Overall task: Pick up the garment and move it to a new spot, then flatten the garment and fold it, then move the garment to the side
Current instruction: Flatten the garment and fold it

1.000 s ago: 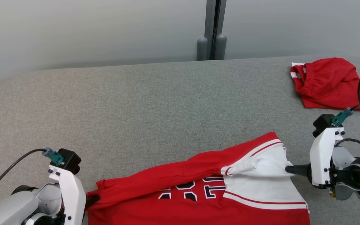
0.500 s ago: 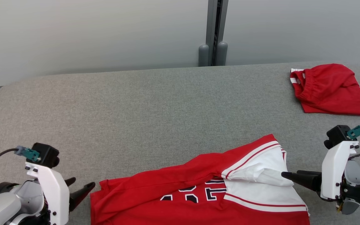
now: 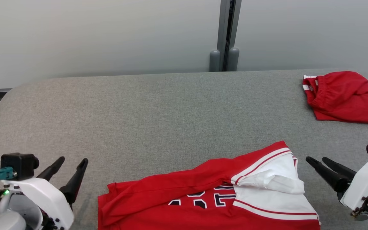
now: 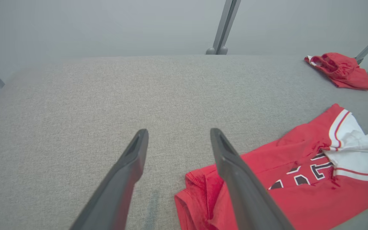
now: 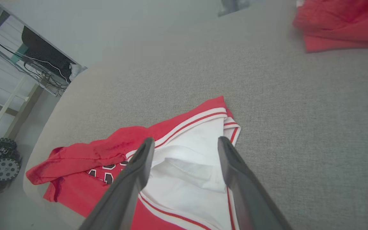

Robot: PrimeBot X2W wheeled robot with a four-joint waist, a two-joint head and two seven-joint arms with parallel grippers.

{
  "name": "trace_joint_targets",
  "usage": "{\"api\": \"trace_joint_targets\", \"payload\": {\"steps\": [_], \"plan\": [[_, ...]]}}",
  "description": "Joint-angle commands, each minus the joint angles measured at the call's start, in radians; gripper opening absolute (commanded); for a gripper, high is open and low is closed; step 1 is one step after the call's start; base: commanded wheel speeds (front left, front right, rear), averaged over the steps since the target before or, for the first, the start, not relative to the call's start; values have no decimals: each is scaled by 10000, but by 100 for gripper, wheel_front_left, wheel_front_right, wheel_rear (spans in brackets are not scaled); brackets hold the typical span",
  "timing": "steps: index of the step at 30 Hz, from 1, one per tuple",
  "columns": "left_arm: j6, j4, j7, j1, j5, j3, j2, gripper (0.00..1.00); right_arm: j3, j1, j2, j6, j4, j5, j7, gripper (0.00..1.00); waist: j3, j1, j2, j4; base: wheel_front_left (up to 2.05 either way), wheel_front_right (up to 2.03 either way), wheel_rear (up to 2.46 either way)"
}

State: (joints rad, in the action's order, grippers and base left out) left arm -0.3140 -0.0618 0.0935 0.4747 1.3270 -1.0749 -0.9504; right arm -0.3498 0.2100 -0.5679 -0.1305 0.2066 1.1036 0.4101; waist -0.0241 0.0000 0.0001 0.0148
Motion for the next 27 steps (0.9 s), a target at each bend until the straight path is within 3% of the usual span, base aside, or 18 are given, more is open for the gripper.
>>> {"api": "trace_joint_targets", "payload": {"steps": [1,7,12,19,27], "plan": [[-197,-24,384,-247,-69,119,179,100,290,-233,199,-8,-31,-217,-393,100,-17,0,-1,23,0,0,0],[-810,359,1630,-926,-407,720,1378,100,1624,-682,1315,-8,226,-1458,-2317,100,-13,0,-1,131,0,0,0],[-1010,719,1726,-1779,-1342,2184,2508,100,2392,-963,2139,-8,462,-2394,-3557,100,22,0,-1,196,0,0,0],[-475,1294,1716,-3030,-2980,3749,3802,100,2964,-1192,3140,-8,1292,-3350,-4443,100,118,0,-1,249,0,0,0],[118,1837,1718,-3406,-3774,4481,4324,100,2930,-882,3303,-8,1962,-3840,-3910,100,202,0,-1,235,0,0,0]]}}
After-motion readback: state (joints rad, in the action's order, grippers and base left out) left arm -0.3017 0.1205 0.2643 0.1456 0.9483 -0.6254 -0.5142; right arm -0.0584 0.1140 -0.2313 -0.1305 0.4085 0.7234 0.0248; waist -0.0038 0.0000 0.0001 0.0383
